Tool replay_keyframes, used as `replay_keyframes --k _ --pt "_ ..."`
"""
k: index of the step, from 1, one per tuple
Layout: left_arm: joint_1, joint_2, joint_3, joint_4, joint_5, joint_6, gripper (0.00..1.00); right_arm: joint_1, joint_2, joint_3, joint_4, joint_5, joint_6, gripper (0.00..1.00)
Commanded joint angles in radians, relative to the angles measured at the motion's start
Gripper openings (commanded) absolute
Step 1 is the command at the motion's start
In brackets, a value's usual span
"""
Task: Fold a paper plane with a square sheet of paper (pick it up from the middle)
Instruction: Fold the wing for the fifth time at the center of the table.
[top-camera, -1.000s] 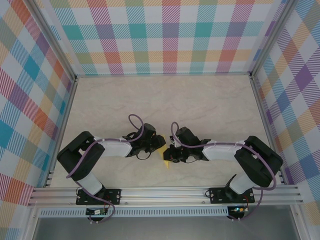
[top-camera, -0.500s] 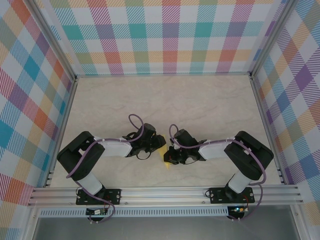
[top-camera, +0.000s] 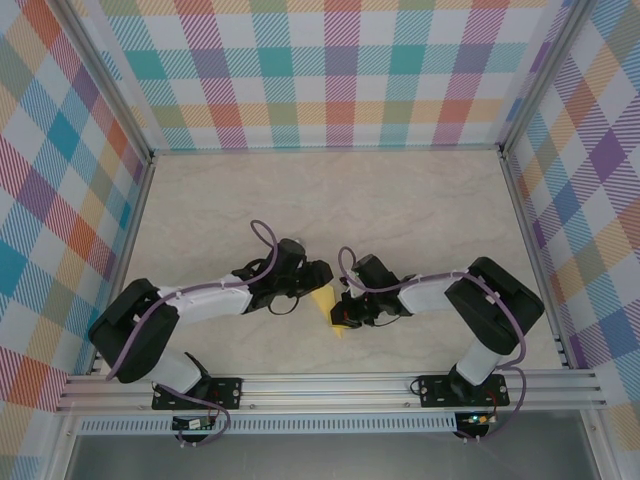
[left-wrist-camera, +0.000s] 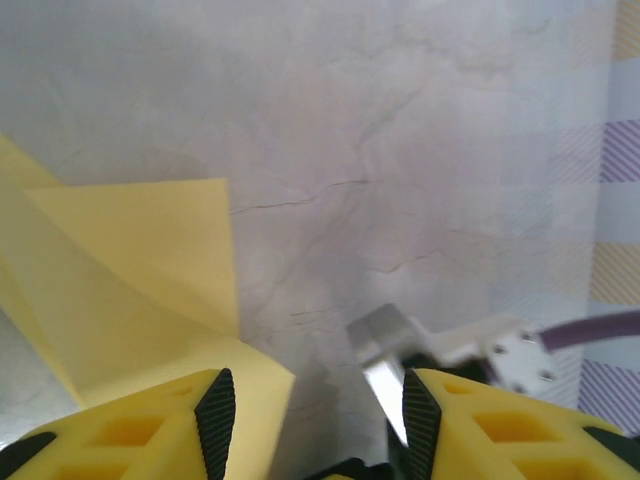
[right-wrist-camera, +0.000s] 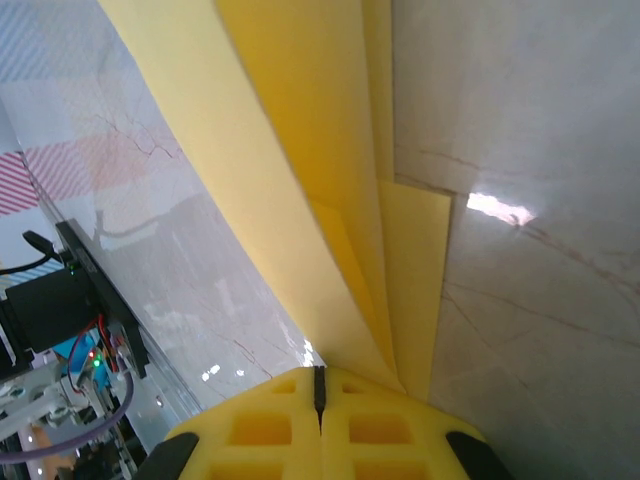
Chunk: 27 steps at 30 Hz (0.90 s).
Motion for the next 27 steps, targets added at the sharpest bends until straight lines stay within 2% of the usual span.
replay_keyframes --k 1,6,17,27 --pt "0.007 -0.030 -0.020 0.022 0.004 0.016 0.49 -0.013 0.039 0.016 -0.143 -0.018 -0.080 0.02" --pt "0.004 -0.001 -0.040 0.090 0.048 0.019 0.48 -0.021 0.058 0.036 -0.160 -0.019 -0.084 0.03" --pt "0.004 0.112 -0.034 0.150 0.038 0.018 0.45 -0.026 0.054 0.016 -0.142 -0.002 -0.059 0.02" --pt "0.059 0.183 -0.046 0.170 0.018 0.033 0.45 -0.026 0.049 -0.012 -0.136 -0.003 -0.048 0.02"
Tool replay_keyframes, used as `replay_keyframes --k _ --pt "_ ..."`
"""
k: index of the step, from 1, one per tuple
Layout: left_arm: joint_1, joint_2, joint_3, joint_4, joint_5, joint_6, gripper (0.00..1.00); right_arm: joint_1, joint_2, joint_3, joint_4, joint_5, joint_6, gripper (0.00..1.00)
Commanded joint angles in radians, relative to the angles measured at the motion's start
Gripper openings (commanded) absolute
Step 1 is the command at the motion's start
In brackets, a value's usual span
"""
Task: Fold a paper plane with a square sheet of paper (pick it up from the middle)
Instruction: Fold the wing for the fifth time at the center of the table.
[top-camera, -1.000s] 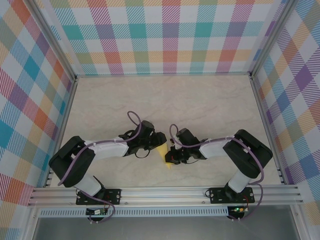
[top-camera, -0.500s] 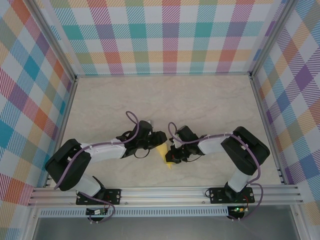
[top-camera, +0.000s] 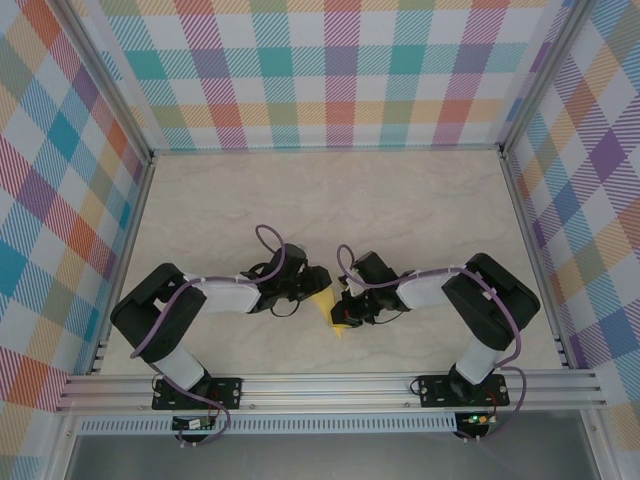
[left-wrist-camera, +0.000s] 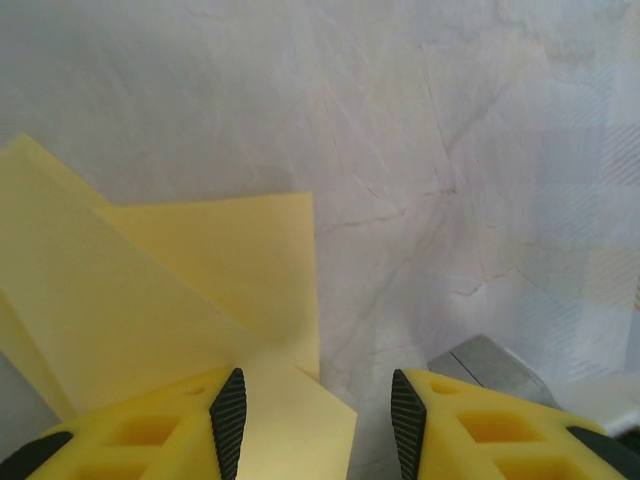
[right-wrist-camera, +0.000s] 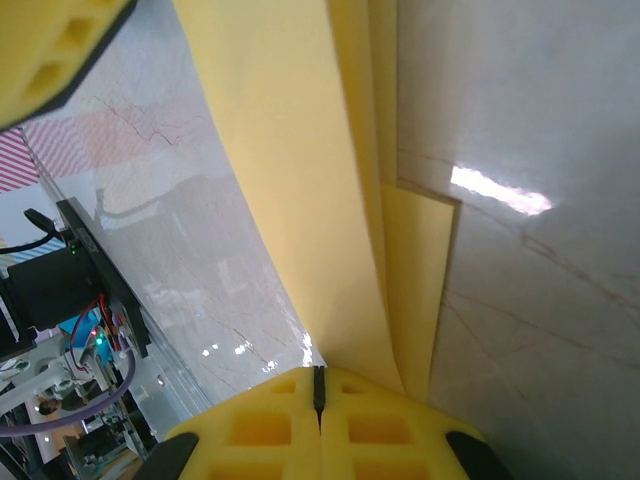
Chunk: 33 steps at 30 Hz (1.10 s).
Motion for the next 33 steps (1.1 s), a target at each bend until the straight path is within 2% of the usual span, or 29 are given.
replay_keyframes --k 1,9,14,33 --pt "0.025 0.028 -0.006 0.021 -0.015 0.033 0.45 -0.005 0.022 -0.044 -0.091 0.050 0.005 0.02" --pt "0.061 0.061 -0.010 0.063 0.024 0.072 0.45 -0.004 0.025 -0.043 -0.110 0.042 -0.012 0.02" --pt "0.081 0.073 0.020 0.029 0.041 0.123 0.45 -0.003 0.027 -0.040 -0.126 0.037 -0.030 0.01" --pt "0.257 0.066 0.101 -0.047 0.167 0.222 0.47 -0.009 0.042 -0.025 -0.129 0.033 -0.031 0.01"
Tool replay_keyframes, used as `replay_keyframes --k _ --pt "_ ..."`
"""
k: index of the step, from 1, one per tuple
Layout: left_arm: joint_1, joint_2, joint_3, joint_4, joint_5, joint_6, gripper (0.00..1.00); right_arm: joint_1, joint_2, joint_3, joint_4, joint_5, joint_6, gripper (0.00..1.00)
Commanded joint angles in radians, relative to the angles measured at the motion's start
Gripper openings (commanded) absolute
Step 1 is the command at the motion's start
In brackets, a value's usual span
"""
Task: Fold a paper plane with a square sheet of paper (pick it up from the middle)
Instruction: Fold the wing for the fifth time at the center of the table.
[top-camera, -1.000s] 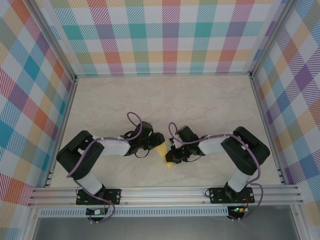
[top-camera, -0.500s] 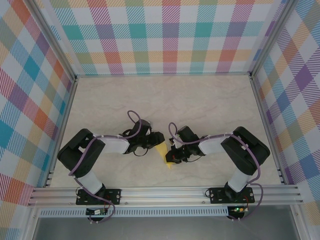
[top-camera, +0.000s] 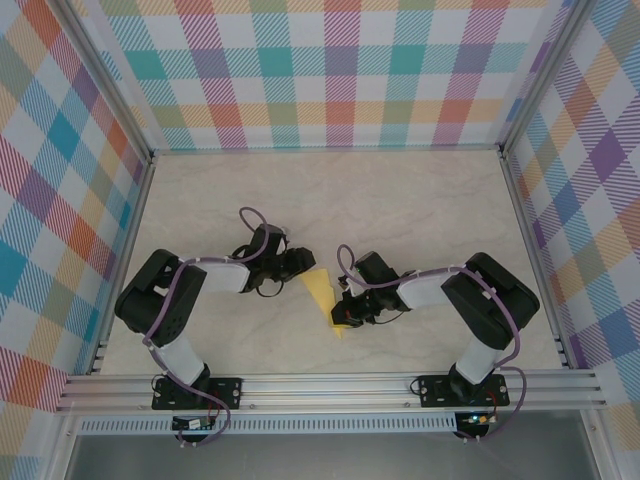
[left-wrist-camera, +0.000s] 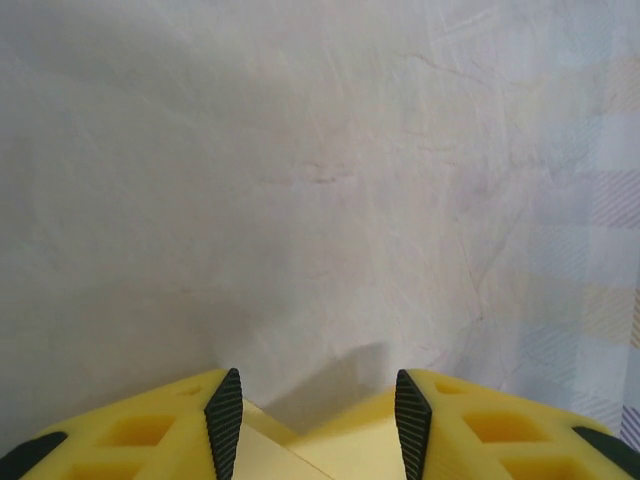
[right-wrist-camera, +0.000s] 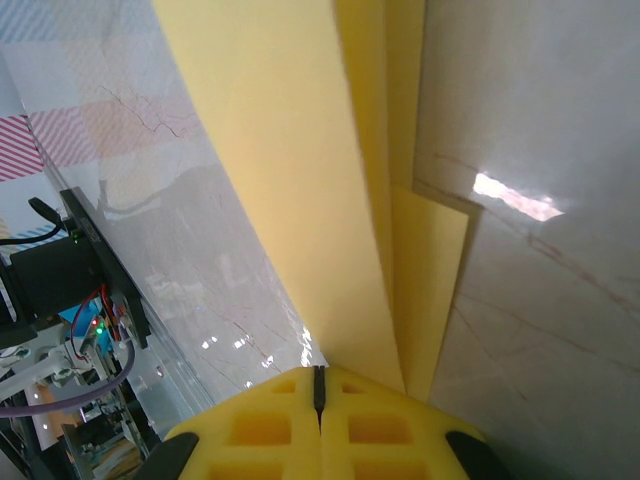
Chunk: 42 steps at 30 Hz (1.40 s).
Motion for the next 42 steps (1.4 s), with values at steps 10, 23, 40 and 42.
replay_keyframes --k 10,23,40,42 --pt "-0.003 -0.266 0.053 -0.208 -0.049 0.014 0.43 -0.004 0.031 0.007 -0.139 0.072 0.022 0.02" --pt "-0.219 -0.235 -0.062 -0.072 0.018 -0.145 0.16 -0.003 0.042 0.005 -0.122 0.094 0.048 0.02" --pt "-0.265 -0.172 -0.140 0.028 0.027 -0.192 0.00 -0.003 0.051 -0.012 -0.112 0.099 0.052 0.02" --pt "-0.267 -0.163 -0.152 0.057 0.040 -0.198 0.00 -0.004 0.051 -0.016 -0.108 0.099 0.055 0.02"
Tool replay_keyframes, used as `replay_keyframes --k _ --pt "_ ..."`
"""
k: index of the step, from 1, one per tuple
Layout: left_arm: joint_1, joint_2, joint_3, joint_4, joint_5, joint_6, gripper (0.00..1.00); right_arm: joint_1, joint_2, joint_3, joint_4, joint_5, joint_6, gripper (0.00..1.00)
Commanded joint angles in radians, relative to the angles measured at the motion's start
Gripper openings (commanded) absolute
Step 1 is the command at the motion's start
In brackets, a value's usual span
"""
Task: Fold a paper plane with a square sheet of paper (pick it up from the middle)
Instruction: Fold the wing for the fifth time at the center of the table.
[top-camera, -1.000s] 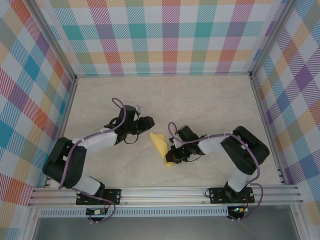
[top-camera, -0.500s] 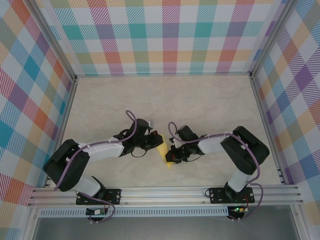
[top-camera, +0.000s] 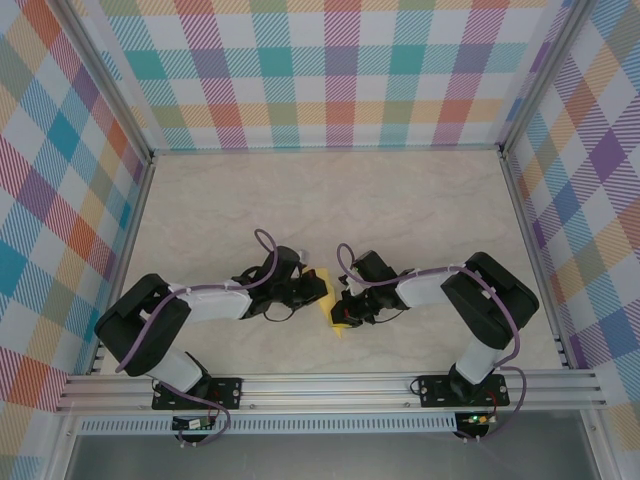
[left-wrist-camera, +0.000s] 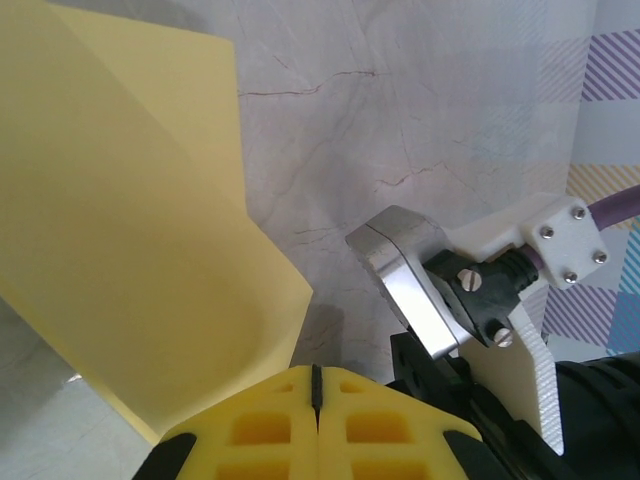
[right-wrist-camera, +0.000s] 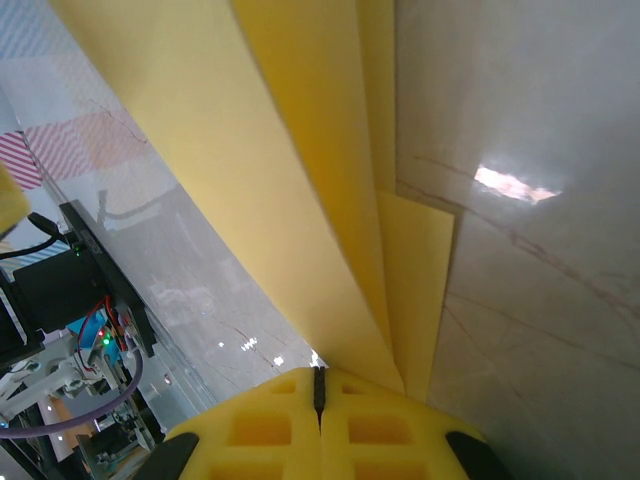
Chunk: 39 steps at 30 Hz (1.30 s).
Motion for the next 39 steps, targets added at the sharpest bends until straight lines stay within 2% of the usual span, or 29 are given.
replay_keyframes --k 1,19,28,39 --pt "-0.015 0.019 -0.021 0.052 0.029 -0.005 0.00 -0.003 0.045 -0.037 -0.077 0.088 0.011 0.02" --pt "-0.019 0.076 -0.083 0.162 0.051 0.049 0.00 -0.002 0.052 -0.048 -0.071 0.084 0.017 0.03" --pt "-0.010 0.119 -0.093 0.095 -0.086 0.071 0.00 -0.003 0.054 -0.042 -0.095 0.083 0.002 0.02" --pt "0.065 0.131 -0.049 0.041 -0.064 0.119 0.00 -0.004 0.058 -0.030 -0.139 0.088 -0.021 0.00"
